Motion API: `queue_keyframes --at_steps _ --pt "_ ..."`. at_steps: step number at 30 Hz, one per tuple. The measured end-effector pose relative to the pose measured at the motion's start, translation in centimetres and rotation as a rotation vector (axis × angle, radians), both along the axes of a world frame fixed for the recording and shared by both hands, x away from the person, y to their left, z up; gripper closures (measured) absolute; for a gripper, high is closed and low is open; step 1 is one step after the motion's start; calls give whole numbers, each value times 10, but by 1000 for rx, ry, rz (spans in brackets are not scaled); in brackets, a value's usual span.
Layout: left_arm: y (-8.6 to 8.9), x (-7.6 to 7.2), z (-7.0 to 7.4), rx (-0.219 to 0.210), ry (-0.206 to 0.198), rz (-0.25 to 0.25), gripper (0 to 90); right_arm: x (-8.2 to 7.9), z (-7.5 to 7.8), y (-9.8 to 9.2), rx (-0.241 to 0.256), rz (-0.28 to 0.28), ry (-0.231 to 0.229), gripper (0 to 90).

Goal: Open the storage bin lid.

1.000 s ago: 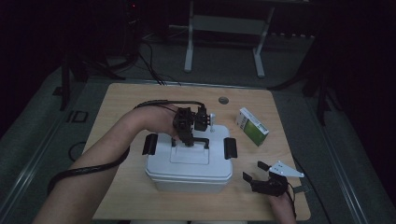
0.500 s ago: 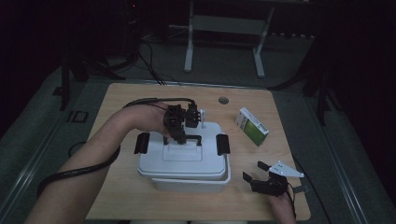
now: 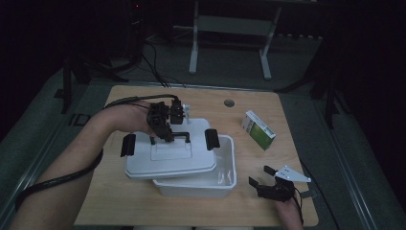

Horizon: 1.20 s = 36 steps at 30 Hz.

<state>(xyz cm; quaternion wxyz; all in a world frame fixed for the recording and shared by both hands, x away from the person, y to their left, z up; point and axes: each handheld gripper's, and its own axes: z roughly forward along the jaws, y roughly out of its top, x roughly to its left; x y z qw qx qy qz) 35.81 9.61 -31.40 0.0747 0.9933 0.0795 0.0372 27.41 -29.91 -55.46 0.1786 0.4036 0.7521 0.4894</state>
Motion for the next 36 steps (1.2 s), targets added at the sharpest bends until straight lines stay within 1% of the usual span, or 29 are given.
queue_keyframes --at_steps 3,7,12,14,15,19,22,25,27,28,30,31,36 --pt "12 1 1 -6 -6 30 837 0 0 0 -1 -1 -1 142" --pt "29 2 0 1 -16 72 837 0 0 1 -5 1 -4 142" --pt "50 1 -6 10 -2 115 837 0 0 1 -6 -1 -3 142" --pt "60 0 -7 4 -4 133 837 0 0 1 -7 -2 -3 142" --pt "64 0 -7 9 -6 141 837 0 0 1 -7 -1 -2 142" --pt "85 -1 -6 -26 -14 196 837 0 0 1 -8 -3 -1 142" --pt "100 -3 -5 -39 -18 228 837 0 0 1 -9 -3 -1 142" --pt "114 -6 -5 -34 -26 258 837 0 0 1 -11 -4 0 142" --pt "122 -8 -7 -41 -30 266 837 0 0 1 -13 -4 -1 142" --pt "126 -9 -8 -35 -30 274 837 0 0 1 -13 -4 -1 141" --pt "135 -10 -9 -39 -36 294 837 0 0 1 -12 -6 0 142" --pt "140 -12 -10 -37 -32 304 837 0 0 1 -12 -6 -1 142" --pt "161 -16 -14 -48 -37 350 837 1 0 2 -14 -9 1 142"
